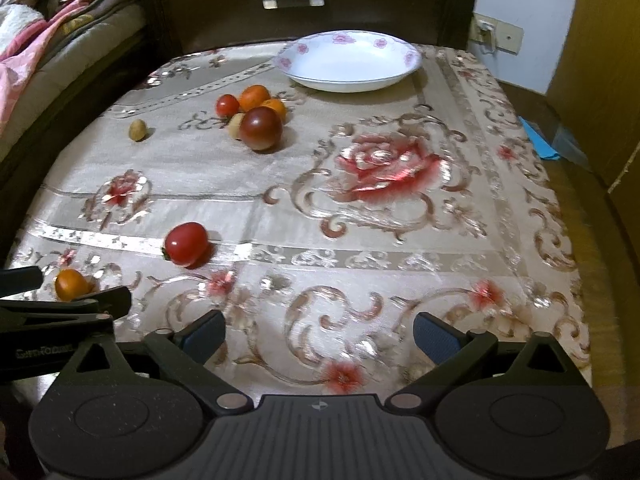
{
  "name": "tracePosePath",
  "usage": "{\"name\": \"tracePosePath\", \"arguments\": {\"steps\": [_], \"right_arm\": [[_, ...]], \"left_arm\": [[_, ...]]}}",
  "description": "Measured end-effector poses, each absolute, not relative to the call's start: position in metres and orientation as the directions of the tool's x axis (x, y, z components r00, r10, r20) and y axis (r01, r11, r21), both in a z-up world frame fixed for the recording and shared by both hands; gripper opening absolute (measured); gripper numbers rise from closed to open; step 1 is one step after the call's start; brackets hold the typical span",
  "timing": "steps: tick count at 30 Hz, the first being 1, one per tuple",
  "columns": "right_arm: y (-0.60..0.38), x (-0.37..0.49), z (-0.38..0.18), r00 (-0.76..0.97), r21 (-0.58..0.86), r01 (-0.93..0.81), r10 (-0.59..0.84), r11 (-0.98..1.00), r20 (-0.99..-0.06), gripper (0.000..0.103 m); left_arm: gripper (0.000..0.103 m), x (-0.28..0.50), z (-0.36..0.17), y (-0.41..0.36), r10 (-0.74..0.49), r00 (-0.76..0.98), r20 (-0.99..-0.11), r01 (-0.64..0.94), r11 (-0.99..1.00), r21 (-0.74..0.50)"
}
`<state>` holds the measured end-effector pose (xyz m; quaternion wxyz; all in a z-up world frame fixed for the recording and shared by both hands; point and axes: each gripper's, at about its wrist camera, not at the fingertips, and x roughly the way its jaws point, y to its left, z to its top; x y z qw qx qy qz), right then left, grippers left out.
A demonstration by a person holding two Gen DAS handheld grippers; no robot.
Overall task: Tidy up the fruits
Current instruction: 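Grasp the red cherry tomato with the right gripper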
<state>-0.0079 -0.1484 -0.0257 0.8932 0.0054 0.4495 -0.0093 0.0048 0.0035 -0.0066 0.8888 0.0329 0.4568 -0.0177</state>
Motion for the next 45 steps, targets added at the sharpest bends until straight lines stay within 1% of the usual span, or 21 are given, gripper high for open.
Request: {"name": "tracePosePath", "arguments": {"steps": [7, 10, 12, 14, 18, 20, 24, 28, 33, 39, 45], "right_arm": [[-0.14, 0.002, -0.02, 0.61, 0.037, -0.084, 0.081, 0.996, -0.788, 0.085], [-0.137, 0.007, -0.02, 0.599, 0.064, -0.134, 0.133, 0.989, -0.789, 0.08], [-0.133, 0.011, -0.02, 0.593, 0.079, -0.17, 0.166, 0.982, -0.788, 0.075], [-0.129, 0.015, -0.021, 0.588, 0.081, -0.205, 0.189, 0.975, -0.786, 0.072], [-0.119, 0.025, -0.025, 0.578, 0.077, -0.272, 0.227, 0.959, -0.784, 0.064], [-0.117, 0.031, -0.027, 0.571, 0.08, -0.292, 0.241, 0.953, -0.785, 0.062], [-0.114, 0.042, -0.033, 0.539, 0.123, -0.318, 0.286, 0.94, -0.793, 0.049], [-0.109, 0.047, -0.037, 0.534, 0.122, -0.34, 0.299, 0.932, -0.791, 0.042], [-0.106, 0.054, -0.038, 0.516, 0.141, -0.36, 0.323, 0.922, -0.793, 0.028], [-0.106, 0.06, -0.037, 0.509, 0.149, -0.365, 0.331, 0.919, -0.795, 0.027], [-0.118, 0.065, -0.032, 0.524, 0.141, -0.32, 0.299, 0.937, -0.798, 0.027]], "left_arm": [[0.102, 0.009, -0.007, 0.02, -0.022, 0.565, -0.825, 0.014, 1.0, -0.017], [0.102, 0.011, -0.007, 0.025, -0.008, 0.563, -0.827, -0.009, 1.0, -0.016], [0.1, 0.011, -0.008, 0.027, 0.005, 0.563, -0.826, -0.023, 1.0, -0.009], [0.097, 0.013, -0.01, 0.03, 0.01, 0.556, -0.831, -0.036, 0.999, -0.012], [0.095, 0.019, -0.014, 0.033, 0.025, 0.544, -0.839, -0.06, 0.998, -0.009], [0.094, 0.023, -0.015, 0.033, 0.032, 0.543, -0.839, -0.06, 0.998, -0.001], [0.093, 0.029, -0.017, 0.029, 0.062, 0.554, -0.83, -0.05, 0.998, 0.041], [0.092, 0.036, -0.018, 0.029, 0.069, 0.548, -0.834, -0.056, 0.997, 0.046], [0.091, 0.045, -0.02, 0.028, 0.076, 0.546, -0.834, -0.049, 0.997, 0.059], [0.091, 0.057, -0.022, 0.026, 0.06, 0.538, -0.841, -0.04, 0.998, 0.046], [0.091, 0.074, -0.018, 0.008, 0.012, 0.558, -0.83, 0.031, 0.999, 0.036]]}}
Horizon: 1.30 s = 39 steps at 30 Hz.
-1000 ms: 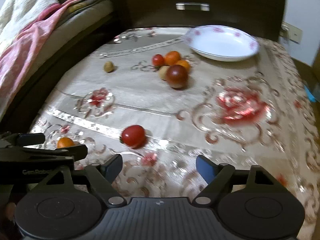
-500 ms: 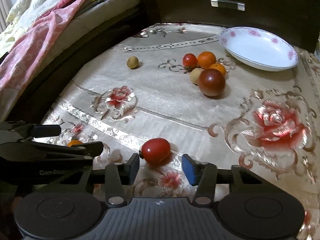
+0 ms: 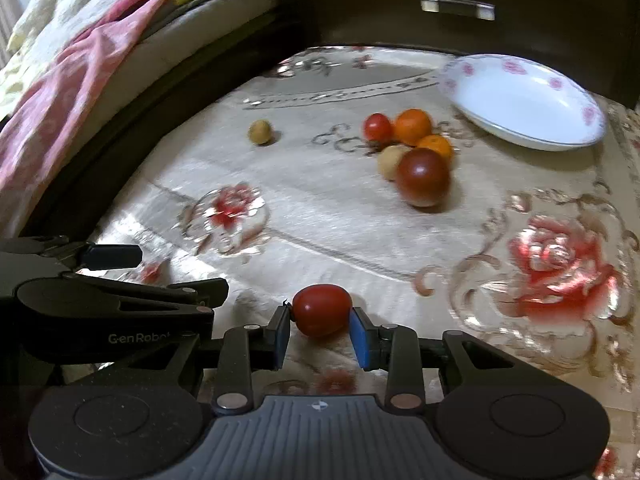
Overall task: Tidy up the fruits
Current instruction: 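Grasp the red cherry tomato with the right gripper, then grasp the large dark red tomato with the left gripper while the right gripper holds its tomato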
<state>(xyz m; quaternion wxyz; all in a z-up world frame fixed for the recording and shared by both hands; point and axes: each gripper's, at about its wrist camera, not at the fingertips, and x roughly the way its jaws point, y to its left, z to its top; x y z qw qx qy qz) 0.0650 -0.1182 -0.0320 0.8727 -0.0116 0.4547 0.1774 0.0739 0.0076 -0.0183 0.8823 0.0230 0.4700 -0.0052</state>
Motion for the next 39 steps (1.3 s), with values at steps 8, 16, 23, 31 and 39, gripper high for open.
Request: {"name": "tracePosePath", "arguments": {"steps": [8, 16, 23, 31, 39], "right_arm": [[-0.141, 0.075, -0.026, 0.556, 0.144, -0.243, 0.259, 0.959, -0.79, 0.027], [-0.171, 0.081, -0.021, 0.583, 0.145, -0.149, 0.205, 0.978, -0.786, 0.027], [-0.198, 0.089, -0.027, 0.576, 0.167, -0.093, 0.19, 0.982, -0.795, 0.027], [-0.214, 0.097, -0.025, 0.581, 0.189, -0.069, 0.193, 0.98, -0.79, 0.026], [-0.214, 0.099, -0.026, 0.566, 0.189, -0.083, 0.202, 0.978, -0.799, 0.026]], "left_arm": [[0.086, 0.103, -0.016, -0.015, -0.039, 0.571, -0.82, 0.093, 0.996, 0.017], [0.086, 0.125, -0.017, -0.052, -0.099, 0.573, -0.813, 0.175, 0.985, 0.003], [0.087, 0.146, -0.018, -0.078, -0.159, 0.572, -0.805, 0.201, 0.978, -0.05], [0.088, 0.16, -0.028, -0.089, -0.132, 0.555, -0.822, 0.189, 0.982, -0.03], [0.082, 0.169, -0.027, -0.095, -0.136, 0.556, -0.82, 0.201, 0.979, -0.026]]}}
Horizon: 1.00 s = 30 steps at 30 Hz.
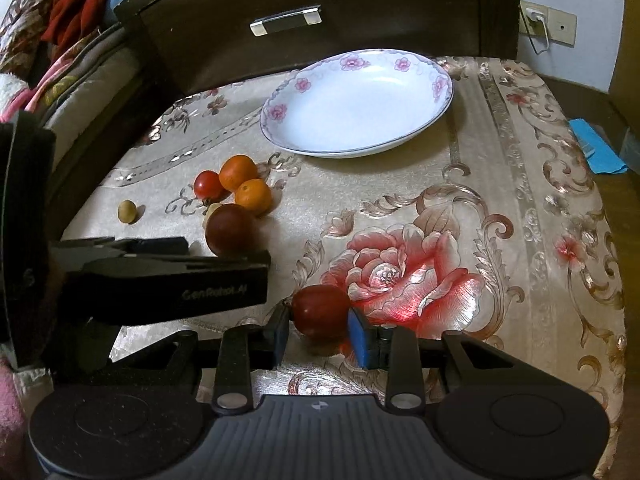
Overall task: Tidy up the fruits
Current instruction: 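Grasp the large dark red tomato with the left gripper while the right gripper holds its tomato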
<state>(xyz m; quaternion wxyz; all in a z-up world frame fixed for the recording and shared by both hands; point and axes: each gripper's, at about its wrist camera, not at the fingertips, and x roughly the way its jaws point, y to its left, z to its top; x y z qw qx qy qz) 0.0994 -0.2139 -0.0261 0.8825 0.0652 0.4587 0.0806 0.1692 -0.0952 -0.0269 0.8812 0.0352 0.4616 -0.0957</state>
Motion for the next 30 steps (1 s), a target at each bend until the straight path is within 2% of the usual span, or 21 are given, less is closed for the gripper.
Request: {"name": "tracePosePath", "arguments": {"steps": [3, 5, 11, 30], "right_arm": [[-0.214, 0.102, -0.027, 0.567, 0.182, -0.088, 0.2, 0.979, -0.799, 0.026], [-0.213, 0.104, -0.027, 0.561, 0.177, -0.093, 0.199, 0.98, -0.804, 0.026], [-0.212, 0.106, -0.026, 0.554, 0.169, -0.099, 0.195, 0.981, -0.809, 0.027], [-0.209, 0.101, -0.023, 0.564, 0.138, -0.118, 0.181, 0.983, -0.806, 0.026]], "left_arm": [[0.077, 0.171, -0.027, -0.094, -0.154, 0.549, -0.821, 0.21, 0.977, -0.043], [0.067, 0.171, -0.026, -0.094, -0.174, 0.546, -0.82, 0.229, 0.972, -0.054], [0.048, 0.169, -0.021, -0.091, -0.219, 0.533, -0.817, 0.27, 0.959, -0.081], [0.047, 0.146, -0.018, -0.077, -0.233, 0.479, -0.846, 0.306, 0.948, -0.088]]}}
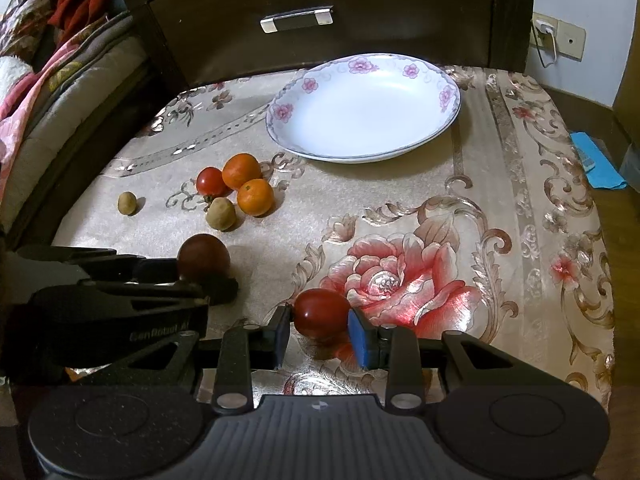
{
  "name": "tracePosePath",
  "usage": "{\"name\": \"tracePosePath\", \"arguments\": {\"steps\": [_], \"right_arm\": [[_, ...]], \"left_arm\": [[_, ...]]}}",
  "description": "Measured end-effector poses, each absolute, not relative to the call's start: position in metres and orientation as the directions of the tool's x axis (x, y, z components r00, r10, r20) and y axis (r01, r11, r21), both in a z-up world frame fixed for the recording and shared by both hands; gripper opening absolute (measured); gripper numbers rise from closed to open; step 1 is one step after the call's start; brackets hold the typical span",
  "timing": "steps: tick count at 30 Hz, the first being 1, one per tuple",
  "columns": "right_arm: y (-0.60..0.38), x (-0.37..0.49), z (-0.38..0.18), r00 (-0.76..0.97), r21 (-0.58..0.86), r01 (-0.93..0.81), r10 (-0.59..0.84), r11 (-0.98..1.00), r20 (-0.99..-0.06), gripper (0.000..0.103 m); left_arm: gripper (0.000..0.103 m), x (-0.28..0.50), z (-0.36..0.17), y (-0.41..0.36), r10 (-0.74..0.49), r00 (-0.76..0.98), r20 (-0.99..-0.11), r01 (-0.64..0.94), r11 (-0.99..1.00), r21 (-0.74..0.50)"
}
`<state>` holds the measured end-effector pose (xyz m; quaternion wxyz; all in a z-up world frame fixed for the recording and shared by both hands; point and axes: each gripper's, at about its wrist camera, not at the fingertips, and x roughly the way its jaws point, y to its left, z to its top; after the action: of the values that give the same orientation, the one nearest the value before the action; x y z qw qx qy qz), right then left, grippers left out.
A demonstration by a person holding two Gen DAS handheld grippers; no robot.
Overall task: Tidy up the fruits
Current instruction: 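Grasp the large dark red tomato with the left gripper while the right gripper holds its tomato, then carry both tomatoes over the white bowl and open both grippers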
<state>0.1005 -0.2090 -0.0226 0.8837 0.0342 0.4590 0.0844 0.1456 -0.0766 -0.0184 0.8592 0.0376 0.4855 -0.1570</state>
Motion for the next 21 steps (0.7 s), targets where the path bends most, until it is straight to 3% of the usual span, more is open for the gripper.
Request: {"name": "tracePosePath", "arguments": {"steps": [21], "right_arm": [[-0.207, 0.1, -0.012, 0.607, 0.126, -0.128, 0.178, 0.984, -0.774, 0.025]], "left_arm": [[0.047, 0.149, -0.003, -0.08, -0.266, 0.51, -0.818, 0.321, 0.941, -0.106]]}}
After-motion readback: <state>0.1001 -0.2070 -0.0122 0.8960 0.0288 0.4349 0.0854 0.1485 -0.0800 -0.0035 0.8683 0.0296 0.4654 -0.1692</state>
